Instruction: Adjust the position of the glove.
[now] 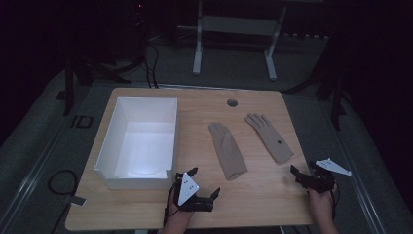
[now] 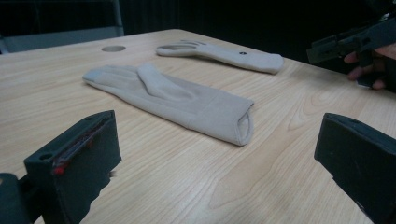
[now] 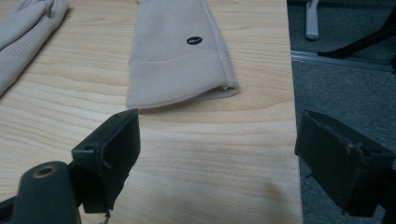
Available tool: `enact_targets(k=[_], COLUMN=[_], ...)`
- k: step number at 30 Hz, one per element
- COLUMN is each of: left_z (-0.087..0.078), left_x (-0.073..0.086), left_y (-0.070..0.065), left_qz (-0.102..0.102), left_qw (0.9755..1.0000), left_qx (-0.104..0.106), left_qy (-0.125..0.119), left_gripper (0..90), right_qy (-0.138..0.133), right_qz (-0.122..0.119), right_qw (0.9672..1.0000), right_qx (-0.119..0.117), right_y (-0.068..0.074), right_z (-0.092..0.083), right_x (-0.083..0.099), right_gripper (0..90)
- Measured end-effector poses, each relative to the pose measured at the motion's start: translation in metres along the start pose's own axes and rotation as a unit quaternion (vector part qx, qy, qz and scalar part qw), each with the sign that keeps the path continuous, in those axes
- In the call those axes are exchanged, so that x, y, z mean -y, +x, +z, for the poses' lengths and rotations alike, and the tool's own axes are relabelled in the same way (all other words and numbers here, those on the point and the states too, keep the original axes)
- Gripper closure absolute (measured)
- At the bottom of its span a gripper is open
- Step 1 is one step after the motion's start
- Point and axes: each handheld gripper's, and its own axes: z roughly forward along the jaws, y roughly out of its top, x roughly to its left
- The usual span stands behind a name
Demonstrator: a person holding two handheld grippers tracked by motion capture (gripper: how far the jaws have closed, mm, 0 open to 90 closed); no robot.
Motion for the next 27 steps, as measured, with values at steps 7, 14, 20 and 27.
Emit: enact_targets(k=[7, 14, 20, 27], left_z=[0.001, 0.002, 0.001, 0.002], left_x=[0.000, -0.001, 0.000, 0.000], left_y=[0.001, 0.001, 0.003, 0.000], left_qz=[-0.005, -0.007, -0.014, -0.006], left_qw=[1.0000, 1.0000, 0.9999, 1.0000], left_qx=[0.002, 0.006, 0.005, -0.004], left_qy=[0.003, 0.003, -0.002, -0.001], left_gripper=[0.5, 0.5, 0.5, 0.5], right_qy=[0.020, 0.008, -0.004, -0.003], right_qz=[0.009, 0.024, 0.016, -0.024], right_qw=[0.9996, 0.9996, 0.9999, 0.9996], right_qx=[0.020, 0.013, -0.003, -0.016], right_y=[-0.001, 0.009, 0.025, 0.042], right_z=[-0.003, -0.012, -0.019, -0.021], right_x=[0.000, -0.017, -0.035, -0.056], right_gripper=[15.5, 11.6, 11.6, 16.8])
